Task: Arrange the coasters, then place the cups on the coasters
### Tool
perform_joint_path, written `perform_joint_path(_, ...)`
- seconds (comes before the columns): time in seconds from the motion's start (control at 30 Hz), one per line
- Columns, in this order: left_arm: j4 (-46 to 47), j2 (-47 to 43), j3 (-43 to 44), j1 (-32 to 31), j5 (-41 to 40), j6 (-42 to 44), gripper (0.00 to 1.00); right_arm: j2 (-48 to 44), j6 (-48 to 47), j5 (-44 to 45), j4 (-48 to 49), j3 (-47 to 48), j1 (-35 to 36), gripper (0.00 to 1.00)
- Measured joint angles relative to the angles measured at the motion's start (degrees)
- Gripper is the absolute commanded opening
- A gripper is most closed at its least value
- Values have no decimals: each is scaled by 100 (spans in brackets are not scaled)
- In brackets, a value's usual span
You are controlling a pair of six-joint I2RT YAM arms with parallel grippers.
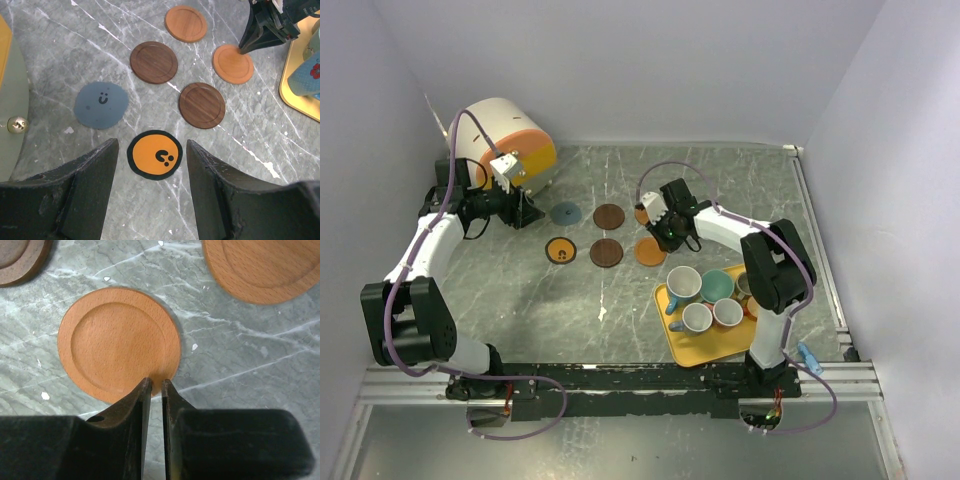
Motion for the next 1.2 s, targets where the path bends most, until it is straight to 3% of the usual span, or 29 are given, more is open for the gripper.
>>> perform_joint_path(0.5,2,-2,-52,0,0,-2,68,-37,-26,-22,-518,138,4,22)
perform_joint_path(0.73,2,-2,-72,0,0,-2,68,452,216,-223,-706,1110,-262,26)
perform_joint_path(1.2,4,-39,-83,0,0,-4,68,1801,988,-321,-269,2592,-846,43)
